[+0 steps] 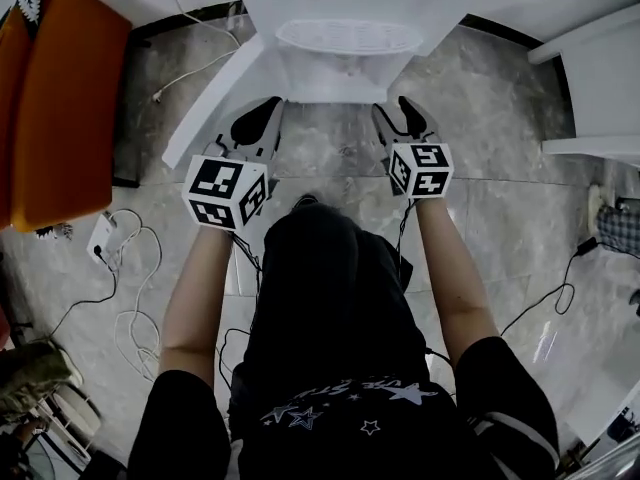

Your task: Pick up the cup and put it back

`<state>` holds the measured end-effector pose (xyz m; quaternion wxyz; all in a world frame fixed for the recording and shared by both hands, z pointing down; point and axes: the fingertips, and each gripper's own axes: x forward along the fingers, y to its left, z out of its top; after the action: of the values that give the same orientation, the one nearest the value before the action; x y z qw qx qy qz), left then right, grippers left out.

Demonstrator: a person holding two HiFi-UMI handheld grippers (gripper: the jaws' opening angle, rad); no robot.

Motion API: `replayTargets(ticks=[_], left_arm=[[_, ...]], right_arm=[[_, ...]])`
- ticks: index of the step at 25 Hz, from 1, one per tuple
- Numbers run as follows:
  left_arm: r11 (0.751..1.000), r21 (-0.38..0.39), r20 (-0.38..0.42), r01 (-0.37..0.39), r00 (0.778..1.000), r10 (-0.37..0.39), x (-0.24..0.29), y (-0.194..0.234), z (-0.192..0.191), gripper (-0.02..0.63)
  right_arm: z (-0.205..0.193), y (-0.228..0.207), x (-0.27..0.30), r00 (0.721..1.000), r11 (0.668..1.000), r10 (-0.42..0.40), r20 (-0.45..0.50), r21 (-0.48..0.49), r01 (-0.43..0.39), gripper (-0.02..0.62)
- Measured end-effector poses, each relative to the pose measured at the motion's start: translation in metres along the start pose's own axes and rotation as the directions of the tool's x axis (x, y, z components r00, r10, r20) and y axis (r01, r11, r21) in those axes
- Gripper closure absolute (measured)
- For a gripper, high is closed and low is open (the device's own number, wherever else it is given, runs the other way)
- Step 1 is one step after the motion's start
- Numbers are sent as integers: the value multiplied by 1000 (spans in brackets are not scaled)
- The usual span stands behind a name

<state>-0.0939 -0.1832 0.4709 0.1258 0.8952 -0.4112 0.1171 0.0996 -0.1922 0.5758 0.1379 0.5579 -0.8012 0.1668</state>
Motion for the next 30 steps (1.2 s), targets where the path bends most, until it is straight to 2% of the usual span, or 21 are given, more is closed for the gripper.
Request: replayTargets(ticks=[5, 9, 18, 21, 24, 30], left_arm=[[1000, -7, 18, 22, 1000, -22, 38, 14, -51, 597], [999, -39, 13, 31, 999, -31, 57, 25, -75, 597], [994, -107, 26, 38, 999, -35, 88, 44, -79, 597], [994, -109, 27, 15, 1000, -12, 95, 53, -82, 597], [994, -111, 26, 8, 1000, -5, 98, 55, -86, 597], [995, -98, 2, 15, 1000, -15, 104, 48, -95, 597]], right_arm=[[-50, -20, 68, 1000, 1000, 4, -4, -11, -4, 374], [-76, -30, 111, 1000, 999, 1, -29, -32, -1, 387], [-99, -38, 181, 996, 1000, 8, -87, -28, -10, 390], [-104, -38, 200, 994, 1000, 10, -110, -19, -12, 390], [-108, -39, 213, 990, 999, -2, -139, -32, -3, 408], [-115, -46, 224, 976, 994, -50, -212, -108, 28, 487]])
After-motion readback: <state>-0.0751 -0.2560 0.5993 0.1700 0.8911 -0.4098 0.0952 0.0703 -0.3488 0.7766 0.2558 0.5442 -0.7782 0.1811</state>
